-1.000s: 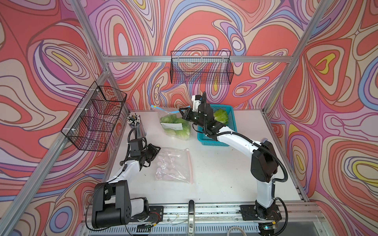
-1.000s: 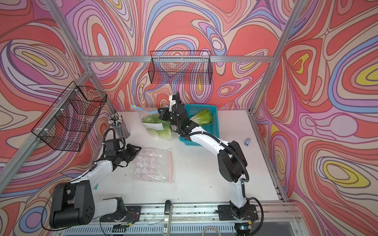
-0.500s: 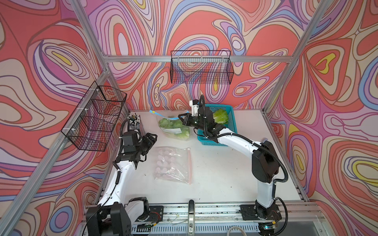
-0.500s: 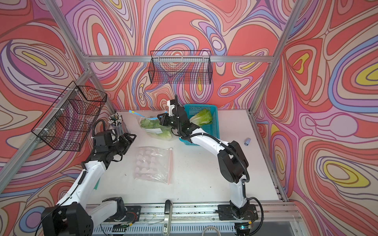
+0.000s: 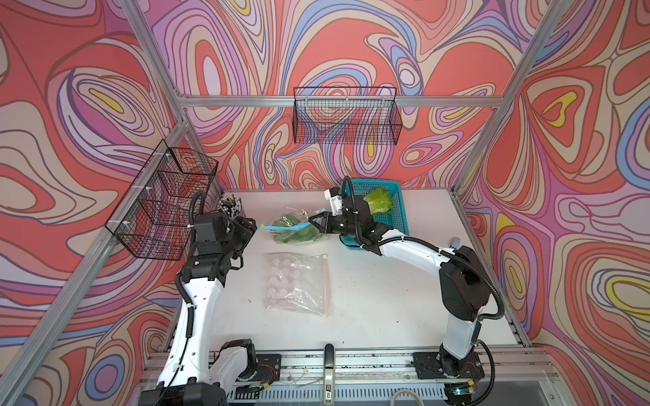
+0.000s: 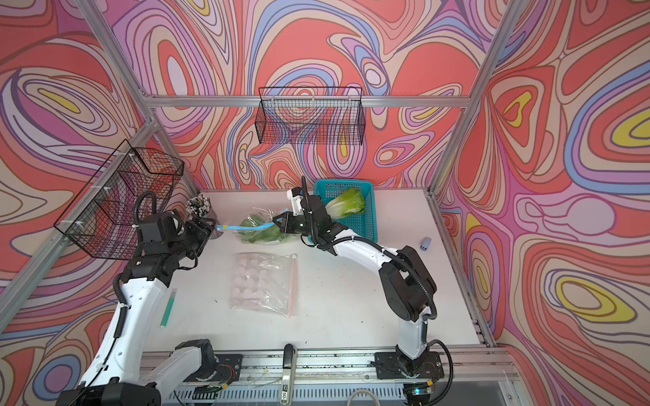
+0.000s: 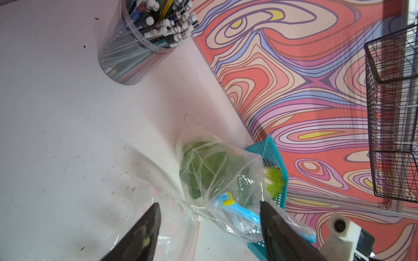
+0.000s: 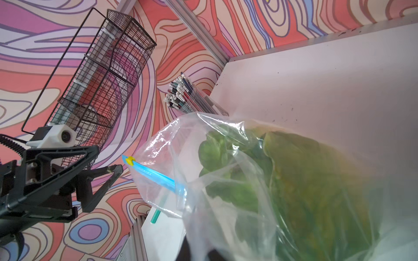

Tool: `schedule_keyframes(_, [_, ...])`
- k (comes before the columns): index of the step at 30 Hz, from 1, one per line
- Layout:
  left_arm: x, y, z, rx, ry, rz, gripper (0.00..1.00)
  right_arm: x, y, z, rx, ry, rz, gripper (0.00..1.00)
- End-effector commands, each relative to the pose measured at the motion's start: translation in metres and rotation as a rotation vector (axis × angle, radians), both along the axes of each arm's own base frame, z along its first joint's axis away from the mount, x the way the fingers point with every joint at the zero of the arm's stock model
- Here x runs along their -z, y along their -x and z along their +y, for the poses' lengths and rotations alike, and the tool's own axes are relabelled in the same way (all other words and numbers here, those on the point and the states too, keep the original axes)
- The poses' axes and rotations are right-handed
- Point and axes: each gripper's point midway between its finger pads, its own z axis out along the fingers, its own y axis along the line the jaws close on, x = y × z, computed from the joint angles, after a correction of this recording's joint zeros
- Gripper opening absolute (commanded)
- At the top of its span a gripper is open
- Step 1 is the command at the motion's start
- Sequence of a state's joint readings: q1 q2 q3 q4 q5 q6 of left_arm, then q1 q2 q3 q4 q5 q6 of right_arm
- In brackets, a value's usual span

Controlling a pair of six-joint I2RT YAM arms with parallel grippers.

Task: Open the zip-top bag and take out the chinese cabbages
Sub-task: Unzip the zipper on the zipper food storage bag.

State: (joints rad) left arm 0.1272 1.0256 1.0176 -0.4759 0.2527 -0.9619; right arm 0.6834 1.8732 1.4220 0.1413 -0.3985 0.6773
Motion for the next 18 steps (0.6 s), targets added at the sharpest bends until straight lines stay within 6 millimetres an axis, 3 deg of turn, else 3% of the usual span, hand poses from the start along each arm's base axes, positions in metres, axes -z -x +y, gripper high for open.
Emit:
schedule_keyframes(1, [0.007, -0.001, 0.006, -0.059, 0.054, 0.034, 0.69, -0.009, 0.011, -0.001, -0.035, -0.019, -0.015, 0.00])
schedule_keyframes(9, [0.036, -0.006, -0.015, 0.004, 0.200, 0.108, 0.62, -0.005, 0.015, -0.001, -0.045, -0.028, -0.003, 0.00])
schedule_keyframes(18, [0.060, 0.014, -0.025, 0.016, 0.263, 0.175, 0.52, -0.007, 0.015, -0.002, -0.036, -0.036, -0.008, 0.00])
